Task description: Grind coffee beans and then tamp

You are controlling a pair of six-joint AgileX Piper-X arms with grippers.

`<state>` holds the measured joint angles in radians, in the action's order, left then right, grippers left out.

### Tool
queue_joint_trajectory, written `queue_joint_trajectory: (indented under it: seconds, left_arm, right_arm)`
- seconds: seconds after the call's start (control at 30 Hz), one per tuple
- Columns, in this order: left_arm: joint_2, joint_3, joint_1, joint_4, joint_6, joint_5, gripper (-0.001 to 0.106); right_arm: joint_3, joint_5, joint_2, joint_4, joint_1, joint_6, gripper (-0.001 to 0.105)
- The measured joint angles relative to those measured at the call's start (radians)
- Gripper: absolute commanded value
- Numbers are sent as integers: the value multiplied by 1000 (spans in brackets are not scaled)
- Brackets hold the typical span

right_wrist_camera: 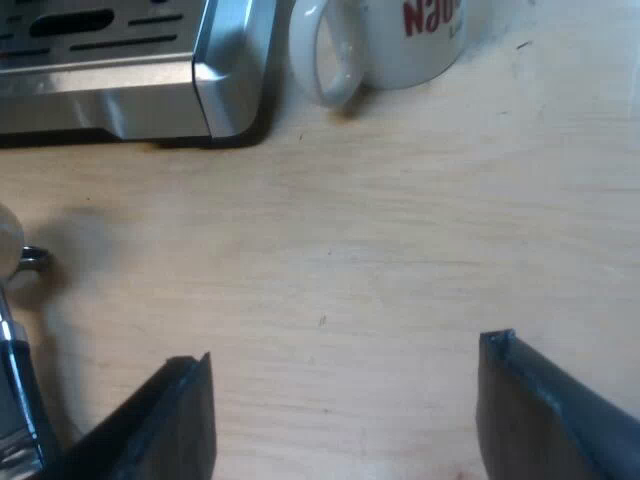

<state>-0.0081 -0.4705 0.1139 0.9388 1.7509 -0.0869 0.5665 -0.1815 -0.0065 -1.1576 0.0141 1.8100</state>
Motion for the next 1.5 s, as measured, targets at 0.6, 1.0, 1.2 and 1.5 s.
queue_joint_trajectory:
  seconds: [0.6, 1.0, 1.2, 1.5]
  left_arm:
    - [0, -46, 0, 99, -51, -1, 32]
    - [0, -46, 0, 100, -51, -1, 32]
    - [0, -46, 0, 100, -51, -1, 32]
    - [0, -46, 0, 100, -51, -1, 32]
  right_arm:
    - [-1, -8, 0, 16, 0, -9, 59]
    - [-1, -8, 0, 16, 0, -9, 59]
    - [-1, -5, 0, 16, 0, -9, 59]
    - [-1, -5, 0, 16, 0, -9, 59]
